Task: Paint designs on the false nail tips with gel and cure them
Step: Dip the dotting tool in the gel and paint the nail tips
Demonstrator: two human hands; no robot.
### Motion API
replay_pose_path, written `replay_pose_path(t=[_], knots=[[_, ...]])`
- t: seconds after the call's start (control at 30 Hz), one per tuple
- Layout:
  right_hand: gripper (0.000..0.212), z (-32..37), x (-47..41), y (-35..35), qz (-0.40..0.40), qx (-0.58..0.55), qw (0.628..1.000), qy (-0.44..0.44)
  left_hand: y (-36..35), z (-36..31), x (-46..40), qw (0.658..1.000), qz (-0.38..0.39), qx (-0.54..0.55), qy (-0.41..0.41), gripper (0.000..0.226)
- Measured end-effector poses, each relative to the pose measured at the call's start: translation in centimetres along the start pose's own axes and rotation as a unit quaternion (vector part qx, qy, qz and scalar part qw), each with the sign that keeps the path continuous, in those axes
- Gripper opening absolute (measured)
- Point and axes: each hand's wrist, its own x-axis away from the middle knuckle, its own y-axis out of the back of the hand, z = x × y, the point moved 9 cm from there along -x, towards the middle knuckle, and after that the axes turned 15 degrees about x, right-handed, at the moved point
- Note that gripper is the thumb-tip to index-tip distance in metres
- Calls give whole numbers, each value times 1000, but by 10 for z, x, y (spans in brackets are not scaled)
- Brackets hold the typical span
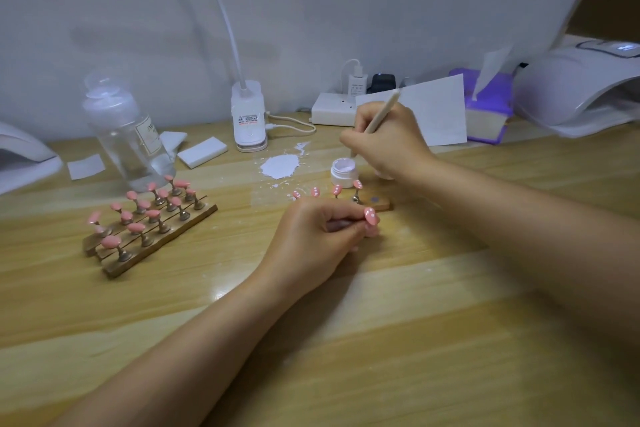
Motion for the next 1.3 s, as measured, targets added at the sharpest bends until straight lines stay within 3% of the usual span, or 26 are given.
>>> replay_pose_path(t=[0.1, 0.2, 0.3, 0.43, 0.63, 0.87, 1.03, 1.3], knots=[[35, -8, 17, 29, -90, -157, 983, -30, 1, -1, -1, 1000, -1, -10, -11, 18], [32, -13, 46, 49, -126, -246, 960, -41, 1, 0, -1, 1000, -3, -11, -11, 23], [29, -8, 69, 55, -97, -294, 951, -29, 2, -1, -1, 999, -5, -33, -20, 18], [35, -17, 87, 35, -66, -361, 926, -91, 3, -4, -1, 998, -5, -57, -36, 10], [44, -15, 93, 15, -48, -334, 938, -82, 0, -8, -1, 997, 7, -61, -48, 12], [43, -14, 91, 12, -34, -330, 941, -64, -3, -11, 0, 997, 11, -56, -48, 22], [30, -13, 91, 12, -33, -337, 939, -68, -2, -7, -1, 999, 8, -43, -30, 23], [40, -15, 90, 10, -28, -344, 936, -62, 0, -7, -1, 997, 4, -62, -35, 21]])
